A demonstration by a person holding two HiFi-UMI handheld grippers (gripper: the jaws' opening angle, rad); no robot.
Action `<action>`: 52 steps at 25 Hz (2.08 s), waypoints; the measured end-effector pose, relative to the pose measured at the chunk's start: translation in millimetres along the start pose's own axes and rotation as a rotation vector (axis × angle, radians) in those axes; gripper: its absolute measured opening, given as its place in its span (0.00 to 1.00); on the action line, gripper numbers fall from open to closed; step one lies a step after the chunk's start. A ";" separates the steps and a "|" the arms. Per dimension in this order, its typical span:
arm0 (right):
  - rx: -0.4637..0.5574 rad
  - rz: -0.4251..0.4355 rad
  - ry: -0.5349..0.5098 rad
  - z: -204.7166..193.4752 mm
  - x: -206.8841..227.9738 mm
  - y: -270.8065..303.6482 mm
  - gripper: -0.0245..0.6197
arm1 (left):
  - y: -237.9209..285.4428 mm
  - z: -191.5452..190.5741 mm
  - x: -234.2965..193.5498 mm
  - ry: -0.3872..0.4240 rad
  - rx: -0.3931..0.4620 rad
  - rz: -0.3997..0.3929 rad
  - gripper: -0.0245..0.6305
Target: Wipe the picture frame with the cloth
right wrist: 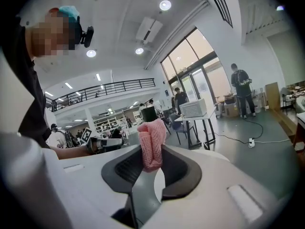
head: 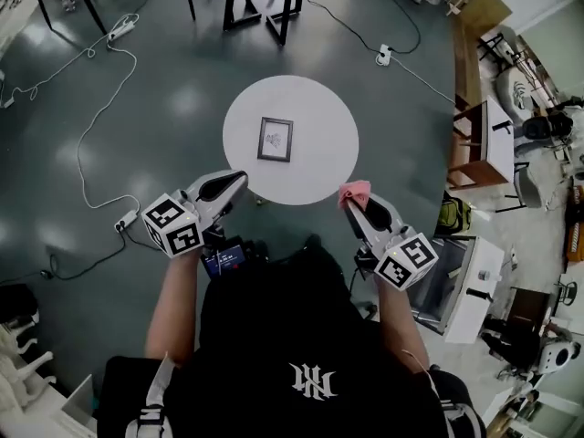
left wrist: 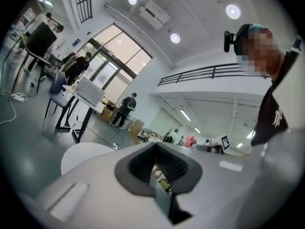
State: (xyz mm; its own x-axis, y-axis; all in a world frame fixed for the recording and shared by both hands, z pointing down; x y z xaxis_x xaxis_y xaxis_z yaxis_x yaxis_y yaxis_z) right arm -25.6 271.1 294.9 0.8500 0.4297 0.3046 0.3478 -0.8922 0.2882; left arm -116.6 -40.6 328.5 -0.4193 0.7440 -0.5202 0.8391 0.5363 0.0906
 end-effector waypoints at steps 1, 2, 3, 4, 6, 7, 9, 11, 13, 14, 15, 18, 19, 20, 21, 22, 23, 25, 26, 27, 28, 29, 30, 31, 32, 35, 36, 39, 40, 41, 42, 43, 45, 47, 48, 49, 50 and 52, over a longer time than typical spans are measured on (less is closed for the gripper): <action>-0.007 0.020 -0.008 4.0 5.5 10.6 0.18 | -0.2 1.5 -3.8 -0.018 0.019 0.015 0.04; -0.014 0.042 -0.016 7.5 11.3 20.9 0.18 | 0.5 2.5 -6.5 -0.033 0.037 0.030 0.04; -0.022 0.066 -0.022 10.4 17.4 30.9 0.18 | 1.7 2.9 -8.2 -0.045 0.051 0.046 0.04; -0.030 0.091 -0.026 12.6 23.7 40.9 0.18 | 3.3 2.6 -9.3 -0.053 0.061 0.064 0.04; -0.047 0.143 -0.031 16.0 37.3 62.8 0.18 | 7.7 1.9 -13.5 -0.062 0.070 0.105 0.04; -0.057 0.170 -0.034 18.3 44.5 75.5 0.18 | 10.4 2.1 -17.4 -0.068 0.072 0.129 0.04; -0.079 0.231 -0.041 25.1 58.8 103.2 0.18 | 15.4 2.7 -27.0 -0.085 0.076 0.193 0.04; -0.102 0.299 -0.052 34.6 73.1 129.2 0.18 | 21.6 2.8 -36.5 -0.120 0.078 0.269 0.04; -0.124 0.357 -0.065 46.5 89.0 151.2 0.18 | 32.3 3.9 -46.2 -0.167 0.077 0.335 0.04; -0.134 0.383 -0.070 52.5 97.5 161.1 0.18 | 38.8 4.8 -51.5 -0.186 0.075 0.365 0.04; -0.145 0.407 -0.074 57.9 106.4 170.3 0.18 | 45.7 5.8 -56.9 -0.205 0.077 0.393 0.04; -0.184 0.467 -0.090 66.2 136.0 193.0 0.18 | 67.9 5.2 -71.4 -0.293 0.136 0.457 0.04; -0.202 0.483 -0.097 67.3 146.3 200.2 0.18 | 76.1 3.6 -75.4 -0.335 0.172 0.472 0.04; -0.222 0.498 -0.105 68.2 155.8 208.4 0.18 | 84.3 1.1 -79.2 -0.379 0.210 0.486 0.04; -0.244 0.515 -0.116 69.1 164.3 218.0 0.18 | 92.4 -2.5 -83.1 -0.424 0.248 0.505 0.04; -0.267 0.534 -0.129 69.9 171.3 228.7 0.18 | 100.3 -7.8 -87.1 -0.470 0.281 0.528 0.04; -0.288 0.556 -0.142 70.3 176.9 240.2 0.18 | 107.8 -14.9 -91.5 -0.517 0.311 0.554 0.04; -0.322 0.604 -0.168 69.1 185.4 264.9 0.18 | 121.8 -32.9 -102.7 -0.618 0.370 0.609 0.04; -0.339 0.629 -0.185 67.1 188.9 277.1 0.18 | 128.2 -43.2 -109.2 -0.668 0.398 0.633 0.04; -0.358 0.654 -0.204 63.7 191.9 288.3 0.18 | 134.0 -54.0 -115.0 -0.714 0.422 0.656 0.04; -0.380 0.678 -0.225 59.0 194.2 298.0 0.18 | 138.6 -65.0 -119.1 -0.757 0.441 0.680 0.04; -0.404 0.703 -0.245 53.4 195.3 306.4 0.18 | 141.4 -76.2 -121.8 -0.795 0.456 0.710 0.04; -0.429 0.729 -0.264 47.5 195.2 314.0 0.18 | 142.8 -87.4 -123.7 -0.827 0.465 0.744 0.04; -0.454 0.754 -0.280 41.7 194.1 321.4 0.18 | 143.6 -98.0 -125.8 -0.853 0.470 0.782 0.04; -0.478 0.780 -0.296 35.9 192.5 329.1 0.18 | 144.3 -107.8 -128.3 -0.873 0.468 0.819 0.04; -0.545 0.850 -0.336 15.0 185.6 353.3 0.18 | 147.4 -132.1 -140.5 -0.907 0.434 0.925 0.04; -0.566 0.871 -0.349 6.2 181.6 360.0 0.18 | 147.5 -139.5 -144.7 -0.913 0.416 0.957 0.04; -0.624 0.918 -0.404 -23.6 165.3 373.2 0.18 | 143.3 -162.9 -153.4 -0.925 0.364 1.046 0.04; -0.643 0.928 -0.425 -33.5 160.1 377.0 0.18 | 141.6 -170.8 -155.6 -0.929 0.351 1.075 0.04; -0.661 0.934 -0.445 -43.1 155.7 381.0 0.18 | 140.2 -178.5 -157.6 -0.935 0.342 1.103 0.06; -0.678 0.936 -0.462 -52.5 152.3 385.2 0.18 | 139.7 -185.5 -159.6 -0.944 0.338 1.127 0.07; -0.696 0.934 -0.478 -61.4 150.2 389.4 0.18 | 140.3 -191.4 -161.6 -0.954 0.337 1.145 0.07; -0.734 0.927 -0.497 -78.1 148.9 397.6 0.18 | 146.0 -199.7 -166.3 -0.963 0.331 1.168 0.08; -0.772 0.920 -0.507 -93.2 149.6 403.8 0.18 | 155.8 -206.5 -171.2 -0.968 0.311 1.176 0.08; -0.787 0.917 -0.512 -100.1 149.8 406.2 0.18 | 160.8 -210.0 -173.7 -0.973 0.300 1.175 0.09; -0.797 0.914 -0.516 -106.3 149.5 408.2 0.18 | 165.2 -213.6 -176.0 -0.977 0.287 1.174 0.09; -0.804 0.909 -0.521 -111.9 148.7 410.2 0.18 | 168.9 -217.1 -178.1 -0.982 0.275 1.173 0.10; -0.811 0.899 -0.532 -120.6 146.1 415.0 0.18 | 174.6 -223.6 -182.4 -0.992 0.255 1.173 0.11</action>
State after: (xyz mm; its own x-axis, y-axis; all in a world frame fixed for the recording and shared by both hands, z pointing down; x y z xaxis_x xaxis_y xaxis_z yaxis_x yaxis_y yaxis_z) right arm 195.1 -19.7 568.5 0.7740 -0.5366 0.3362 -0.5906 -0.4202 0.6890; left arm 28.9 6.5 629.1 0.7919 0.0759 -0.6059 0.5987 -0.2914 0.7461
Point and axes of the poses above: the fingertips, and each gripper's own axes: y forward along the fingers, x to its right, z out of its top, the point moved 8 cm from there along -y, backward along the fingers, and after that the axes turned 1 degree about -x, right-handed, at the moved point
